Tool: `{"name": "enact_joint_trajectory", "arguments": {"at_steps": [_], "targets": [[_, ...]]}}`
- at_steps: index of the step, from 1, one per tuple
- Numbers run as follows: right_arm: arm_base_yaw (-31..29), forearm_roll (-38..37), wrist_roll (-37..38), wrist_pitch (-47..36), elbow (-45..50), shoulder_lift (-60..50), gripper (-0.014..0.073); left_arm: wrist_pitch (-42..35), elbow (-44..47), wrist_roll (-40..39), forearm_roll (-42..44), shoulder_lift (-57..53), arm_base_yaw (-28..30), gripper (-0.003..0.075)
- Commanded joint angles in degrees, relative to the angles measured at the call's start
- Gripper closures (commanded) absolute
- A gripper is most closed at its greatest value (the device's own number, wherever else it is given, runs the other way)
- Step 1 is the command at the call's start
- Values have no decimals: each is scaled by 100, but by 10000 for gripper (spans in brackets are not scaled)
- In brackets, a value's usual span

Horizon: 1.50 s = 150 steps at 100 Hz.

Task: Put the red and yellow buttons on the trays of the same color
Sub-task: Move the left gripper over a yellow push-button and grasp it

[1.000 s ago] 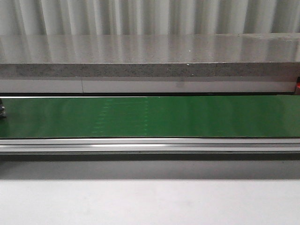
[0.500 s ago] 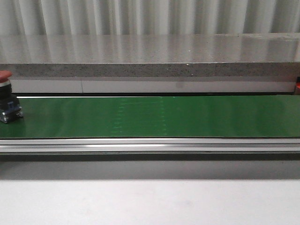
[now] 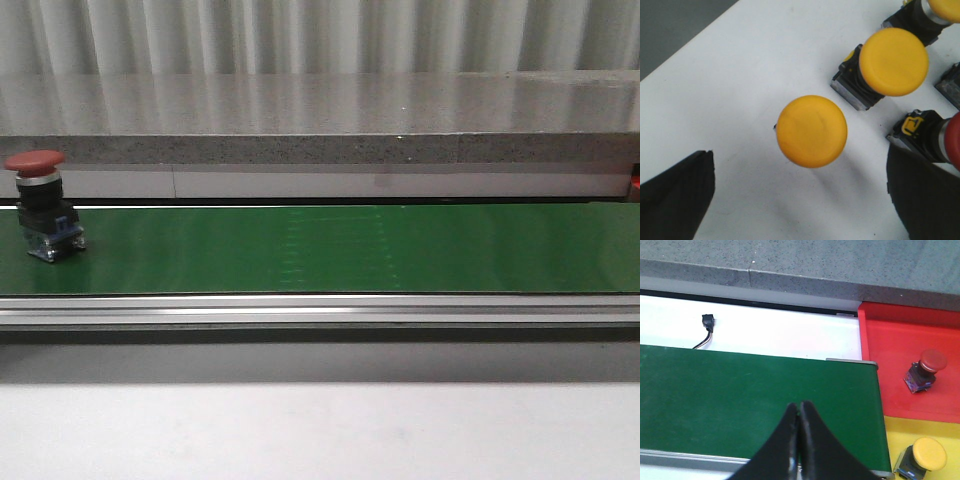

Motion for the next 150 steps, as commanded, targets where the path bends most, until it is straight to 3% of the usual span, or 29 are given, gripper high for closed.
{"name": "enact_joint_trajectory", "arguments": {"at_steps": [1, 48, 58, 82, 94, 105, 121, 150], "targets": [[7, -6, -29, -375, -141, -18, 661, -256, -227, -44, -43, -6, 5, 69], [7, -6, -29, -375, -141, -18, 661, -436, -604, -44, -125, 888, 5, 82], [7, -6, -29, -375, -141, -18, 661, -516, -618, -44, -125, 888, 5, 173], [7, -6, -29, -375, -141, -18, 661, -492, -623, -44, -134, 547, 5, 558], [7, -6, -29, -375, -141, -18, 661, -427, -623, -44, -134, 69, 5, 664], [7, -6, -29, -375, -141, -18, 661, -345, -623, -44, -134, -506, -8, 712], [7, -6, -29, -375, -141, -18, 661, -219, -623, 14, -161, -1348, -283, 723], [7, -6, -29, -375, -141, -18, 661, 112, -736, 272, -185, -1740, -1685, 723]]}}
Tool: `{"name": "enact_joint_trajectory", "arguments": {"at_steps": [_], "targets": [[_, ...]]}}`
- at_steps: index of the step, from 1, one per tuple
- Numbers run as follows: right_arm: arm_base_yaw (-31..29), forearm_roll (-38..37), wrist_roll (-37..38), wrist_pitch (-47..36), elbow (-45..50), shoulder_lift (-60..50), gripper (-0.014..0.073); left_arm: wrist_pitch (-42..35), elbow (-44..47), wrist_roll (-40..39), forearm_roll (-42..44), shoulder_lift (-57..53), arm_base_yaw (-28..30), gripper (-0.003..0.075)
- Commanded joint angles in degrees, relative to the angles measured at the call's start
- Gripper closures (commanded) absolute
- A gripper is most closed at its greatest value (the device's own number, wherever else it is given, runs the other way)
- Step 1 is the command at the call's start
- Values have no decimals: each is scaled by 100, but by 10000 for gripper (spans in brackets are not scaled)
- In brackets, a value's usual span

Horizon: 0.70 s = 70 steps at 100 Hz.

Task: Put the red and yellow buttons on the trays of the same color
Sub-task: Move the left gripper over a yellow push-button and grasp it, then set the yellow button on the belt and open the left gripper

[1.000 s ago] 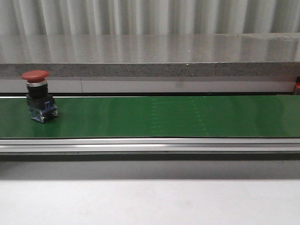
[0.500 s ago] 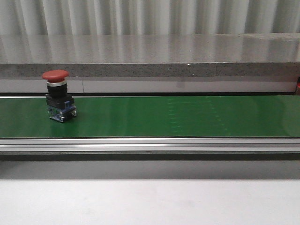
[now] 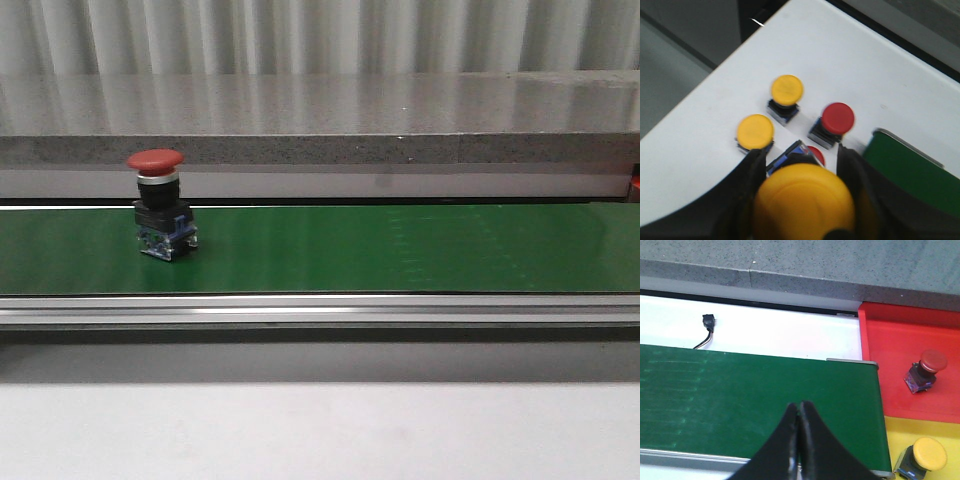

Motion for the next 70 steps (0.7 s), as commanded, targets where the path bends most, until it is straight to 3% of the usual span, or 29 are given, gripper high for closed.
{"name": "enact_joint_trajectory", "arguments": {"at_steps": [1, 28, 70], "targets": [[7, -6, -29, -375, -141, -18, 661, -202, -239, 143, -67, -178, -477, 723], [7, -6, -29, -375, -141, -18, 661, 106, -472, 318, -67, 282, -1464, 723], [7, -6, -29, -375, -141, -18, 661, 395, -820, 482, -45, 1106, -1584, 723]]}}
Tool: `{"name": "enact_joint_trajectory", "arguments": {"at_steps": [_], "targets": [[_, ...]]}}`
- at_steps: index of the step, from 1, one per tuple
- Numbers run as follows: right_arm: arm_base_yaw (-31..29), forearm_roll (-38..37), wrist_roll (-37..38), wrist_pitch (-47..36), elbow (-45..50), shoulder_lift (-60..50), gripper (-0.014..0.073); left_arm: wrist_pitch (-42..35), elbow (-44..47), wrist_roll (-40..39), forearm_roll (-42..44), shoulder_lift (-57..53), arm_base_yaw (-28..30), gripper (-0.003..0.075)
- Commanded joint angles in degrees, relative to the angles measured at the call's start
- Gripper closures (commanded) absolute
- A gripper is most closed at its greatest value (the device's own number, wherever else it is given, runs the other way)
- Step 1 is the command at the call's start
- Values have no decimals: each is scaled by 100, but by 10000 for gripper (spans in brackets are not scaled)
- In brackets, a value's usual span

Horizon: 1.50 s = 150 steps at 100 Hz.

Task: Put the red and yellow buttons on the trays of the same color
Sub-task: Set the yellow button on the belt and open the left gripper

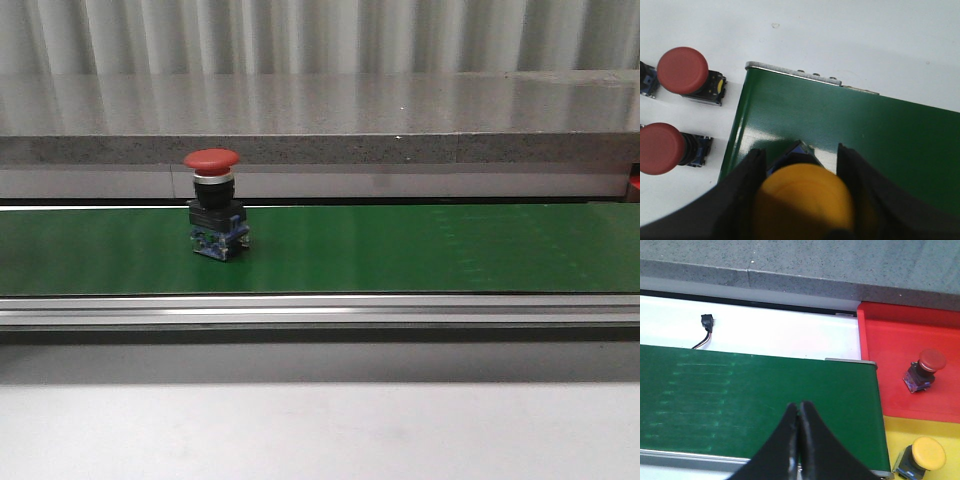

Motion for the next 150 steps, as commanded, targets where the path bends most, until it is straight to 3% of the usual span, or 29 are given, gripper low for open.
{"name": "enact_joint_trajectory", "arguments": {"at_steps": [1, 34, 43, 55, 72, 81, 150], "targets": [[7, -6, -29, -375, -141, -18, 661, -245, -196, 28, -14, -122, -38, 723], [7, -6, -29, -375, -141, -18, 661, -185, -196, 151, -9, 210, -38, 717], [7, -6, -29, -375, -141, -18, 661, -128, -196, 151, -23, 210, -38, 684], [7, -6, -29, -375, -141, -18, 661, -109, -196, 151, -23, 210, -38, 552], [7, -6, -29, -375, -141, -18, 661, -100, -196, 174, -23, 210, -38, 222], [7, -6, -29, -375, -141, -18, 661, -100, -208, 315, -52, 196, -38, 121], [7, -6, -29, -375, -141, -18, 661, -83, -115, 611, -131, -1751, -560, 120]]}}
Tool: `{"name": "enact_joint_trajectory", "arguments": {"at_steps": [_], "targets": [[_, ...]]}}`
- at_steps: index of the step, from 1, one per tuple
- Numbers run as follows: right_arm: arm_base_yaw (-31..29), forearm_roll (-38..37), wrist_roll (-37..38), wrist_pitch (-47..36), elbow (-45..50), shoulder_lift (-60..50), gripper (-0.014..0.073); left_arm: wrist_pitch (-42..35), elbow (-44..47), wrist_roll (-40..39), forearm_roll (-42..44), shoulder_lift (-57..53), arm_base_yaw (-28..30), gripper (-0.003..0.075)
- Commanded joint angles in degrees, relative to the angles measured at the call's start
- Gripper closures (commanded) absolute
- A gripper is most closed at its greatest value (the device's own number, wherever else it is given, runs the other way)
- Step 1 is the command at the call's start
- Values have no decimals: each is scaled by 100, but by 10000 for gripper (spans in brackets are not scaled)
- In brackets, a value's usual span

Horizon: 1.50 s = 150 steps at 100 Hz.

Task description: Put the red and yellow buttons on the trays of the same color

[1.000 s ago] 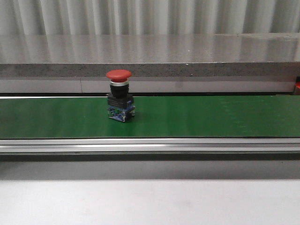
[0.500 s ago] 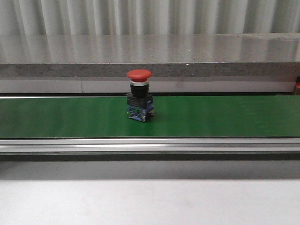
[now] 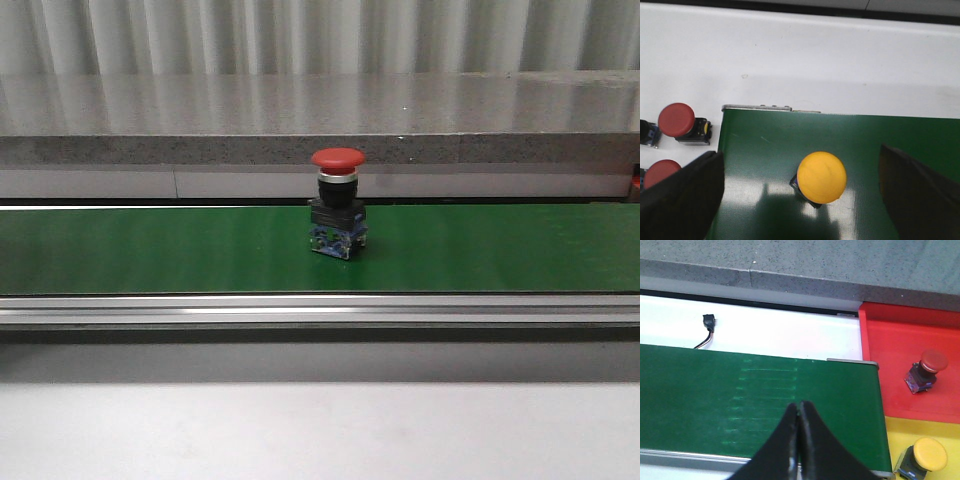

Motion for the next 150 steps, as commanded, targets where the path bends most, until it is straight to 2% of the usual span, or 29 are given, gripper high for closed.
{"name": "enact_joint_trajectory", "arguments": {"at_steps": [1, 42, 52, 64, 92, 137, 144, 150], "targets": [[7, -6, -29, -375, -141, -18, 661, -227, -41, 25, -47, -527, -86, 120], [7, -6, -29, -375, -141, -18, 661, -450, 1725, 25, -187, -2618, -127, 121], [7, -6, -29, -375, -141, -18, 661, -450, 2154, 25, -187, -3121, -127, 152], [7, -6, -29, -375, -141, -18, 661, -450, 2518, 25, -187, -3641, -127, 273], [7, -6, -29, -375, -141, -18, 661, -464, 2775, 25, -187, -4046, -127, 739], [7, -6, -29, -311, -141, -18, 655, -367, 2775, 25, -190, -4046, -127, 740], [7, -6, -29, -206, -141, -18, 608, -367, 2775, 25, -190, -4046, -127, 740], [7, -6, -29, -92, -141, -18, 501, -367, 2775, 25, -190, -4046, -127, 740]]}}
